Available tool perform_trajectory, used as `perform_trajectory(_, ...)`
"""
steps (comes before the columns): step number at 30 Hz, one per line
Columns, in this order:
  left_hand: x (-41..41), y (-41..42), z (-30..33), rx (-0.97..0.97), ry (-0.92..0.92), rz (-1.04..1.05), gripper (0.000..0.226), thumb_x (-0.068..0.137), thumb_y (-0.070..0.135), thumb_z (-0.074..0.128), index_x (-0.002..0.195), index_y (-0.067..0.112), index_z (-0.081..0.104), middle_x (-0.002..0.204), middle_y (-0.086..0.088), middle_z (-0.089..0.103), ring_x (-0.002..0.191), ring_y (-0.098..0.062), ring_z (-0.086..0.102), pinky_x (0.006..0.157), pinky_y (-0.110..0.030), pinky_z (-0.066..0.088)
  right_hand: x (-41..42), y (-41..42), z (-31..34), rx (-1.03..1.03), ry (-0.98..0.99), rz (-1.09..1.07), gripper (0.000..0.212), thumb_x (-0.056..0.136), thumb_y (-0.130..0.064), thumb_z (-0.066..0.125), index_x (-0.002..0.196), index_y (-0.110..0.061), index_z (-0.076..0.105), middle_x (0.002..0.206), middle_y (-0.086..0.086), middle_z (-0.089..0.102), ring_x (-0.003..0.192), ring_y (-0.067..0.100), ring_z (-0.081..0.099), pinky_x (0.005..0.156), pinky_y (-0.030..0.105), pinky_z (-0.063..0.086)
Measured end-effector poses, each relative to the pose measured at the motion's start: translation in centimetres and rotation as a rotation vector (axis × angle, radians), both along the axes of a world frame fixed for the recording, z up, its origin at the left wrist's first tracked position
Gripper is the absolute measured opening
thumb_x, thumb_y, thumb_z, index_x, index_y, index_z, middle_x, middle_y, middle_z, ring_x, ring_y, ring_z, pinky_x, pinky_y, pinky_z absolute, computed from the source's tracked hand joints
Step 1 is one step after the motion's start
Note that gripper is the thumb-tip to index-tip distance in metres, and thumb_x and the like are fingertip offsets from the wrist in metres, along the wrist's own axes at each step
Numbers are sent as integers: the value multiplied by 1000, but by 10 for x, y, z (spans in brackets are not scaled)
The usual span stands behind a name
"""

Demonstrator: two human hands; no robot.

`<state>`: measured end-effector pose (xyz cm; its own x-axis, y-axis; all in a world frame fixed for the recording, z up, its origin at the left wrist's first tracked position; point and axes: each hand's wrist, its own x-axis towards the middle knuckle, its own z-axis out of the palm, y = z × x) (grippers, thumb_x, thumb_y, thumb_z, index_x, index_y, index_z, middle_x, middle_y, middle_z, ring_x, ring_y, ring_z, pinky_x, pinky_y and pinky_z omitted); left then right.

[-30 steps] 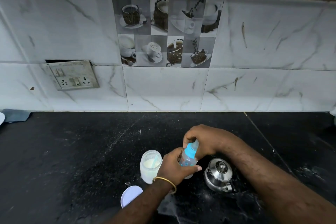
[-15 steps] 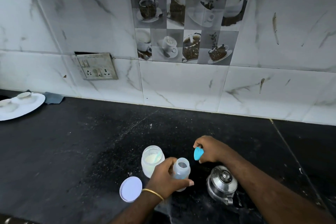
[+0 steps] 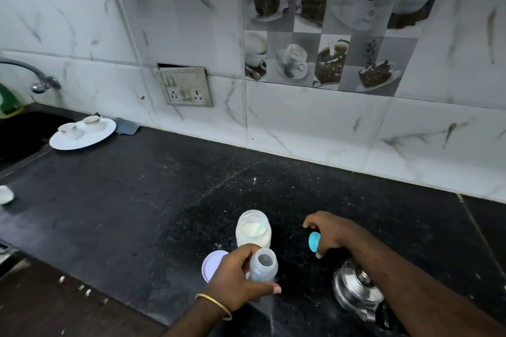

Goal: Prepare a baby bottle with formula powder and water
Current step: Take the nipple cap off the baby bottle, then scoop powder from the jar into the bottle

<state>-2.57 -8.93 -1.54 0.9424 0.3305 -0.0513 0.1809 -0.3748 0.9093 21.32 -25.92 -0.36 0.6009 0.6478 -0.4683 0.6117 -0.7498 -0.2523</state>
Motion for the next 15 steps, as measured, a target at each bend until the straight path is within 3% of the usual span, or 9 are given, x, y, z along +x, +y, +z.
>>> perform_trajectory(2,-2,11,4,15,-5,-14,56,49,35,97,95,20,69,92,4,74,80,2,63,73,-17,52,-6,16,16,161,30,-28,60,65,-35,88,119,-30,63,119,-5,56,105,16,61,91,35,55)
perform_trajectory(5,-4,31,6,16,-14,-20,59,48,44,96,96,22,70,95,4,75,87,-13,68,79,-34,57,-25,55,44,461,19,-14,23,77,-34,84,92,-33,67,105,-7,60,94,9,63,83,23,54)
perform_trajectory(7,-3,42,8,17,-36,-29,61,47,45,96,98,22,71,97,5,75,92,-18,69,79,-37,57,-40,82,59,490,2,80,15,80,-30,81,90,-27,71,104,-7,59,96,9,61,86,26,53)
perform_trajectory(11,-2,64,9,-21,-40,-94,60,49,40,96,100,21,72,98,4,75,92,-15,69,72,-34,57,-57,125,62,224,-134,230,20,83,-31,75,102,-26,74,119,-5,56,110,15,56,93,40,50)
perform_trajectory(15,-2,80,6,-50,-40,-138,60,50,39,96,100,20,71,99,3,75,87,-2,66,70,-26,56,-70,146,50,-188,-375,313,29,92,-22,66,120,-15,68,135,5,54,123,29,53,95,41,46)
